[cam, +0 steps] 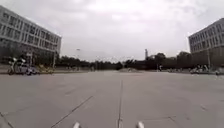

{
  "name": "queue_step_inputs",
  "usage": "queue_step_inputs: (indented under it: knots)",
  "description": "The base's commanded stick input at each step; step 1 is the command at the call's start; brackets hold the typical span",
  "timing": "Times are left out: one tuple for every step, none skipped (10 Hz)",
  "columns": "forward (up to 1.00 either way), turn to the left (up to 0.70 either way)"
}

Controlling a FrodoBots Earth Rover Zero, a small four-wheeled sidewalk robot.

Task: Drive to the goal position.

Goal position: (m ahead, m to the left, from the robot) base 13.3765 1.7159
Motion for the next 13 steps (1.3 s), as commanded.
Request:
queue_step_inputs:
  knots:
    - [0.85, 0.00]
    - [0.85, 0.00]
    - [0.85, -0.19]
    - [0.85, -0.31]
    - [0.85, -0.18]
    - [0.85, -0.04]
    - [0.85, 0.00]
    - [0.85, 0.00]
    - [0.85, 0.00]
    - [0.85, 0.00]
    - [0.85, 0.00]
    - [0.85, 0.00]
    - [0.85, -0.20]
